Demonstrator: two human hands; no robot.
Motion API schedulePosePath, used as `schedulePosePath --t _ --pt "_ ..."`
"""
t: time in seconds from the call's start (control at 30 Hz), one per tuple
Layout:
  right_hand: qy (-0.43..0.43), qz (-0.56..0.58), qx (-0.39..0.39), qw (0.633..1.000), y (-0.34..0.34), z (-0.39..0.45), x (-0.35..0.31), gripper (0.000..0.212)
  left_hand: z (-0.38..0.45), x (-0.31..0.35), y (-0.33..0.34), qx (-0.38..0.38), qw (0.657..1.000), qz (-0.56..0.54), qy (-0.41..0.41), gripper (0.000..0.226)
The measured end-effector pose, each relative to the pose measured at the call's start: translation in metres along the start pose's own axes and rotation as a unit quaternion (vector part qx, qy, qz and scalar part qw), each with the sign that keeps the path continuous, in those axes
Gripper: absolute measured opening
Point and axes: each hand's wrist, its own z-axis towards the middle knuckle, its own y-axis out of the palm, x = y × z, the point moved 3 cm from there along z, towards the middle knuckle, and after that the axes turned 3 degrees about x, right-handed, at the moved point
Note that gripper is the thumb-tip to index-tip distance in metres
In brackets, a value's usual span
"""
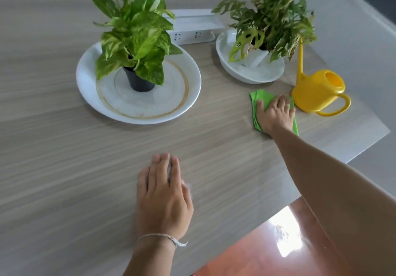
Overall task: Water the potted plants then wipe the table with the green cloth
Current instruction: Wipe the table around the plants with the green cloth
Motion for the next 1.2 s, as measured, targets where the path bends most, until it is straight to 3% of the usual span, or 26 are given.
schedulePosePath --t 0.27,0.67,0.83,1.2 --pt "-0.114 0.007 0.019 0.993 0.017 -0.112 -0.025 0.086 0.003 -0.001 -0.004 -0.043 0.999 0.006 0.002 0.057" --pt "-0.216 0.019 0.065 0.974 0.042 -0.308 -0.004 0.086 0.002 0.003 -0.011 -0.064 0.998 -0.006 -0.006 0.058" --pt "-0.233 0.014 0.061 0.970 0.040 -0.289 -0.001 0.089 -0.001 0.001 -0.010 -0.075 0.997 -0.017 -0.005 0.061" --pt "-0.124 0.009 0.026 0.992 0.019 -0.126 -0.036 0.091 0.000 0.002 -0.010 -0.054 0.999 0.001 0.001 0.057"
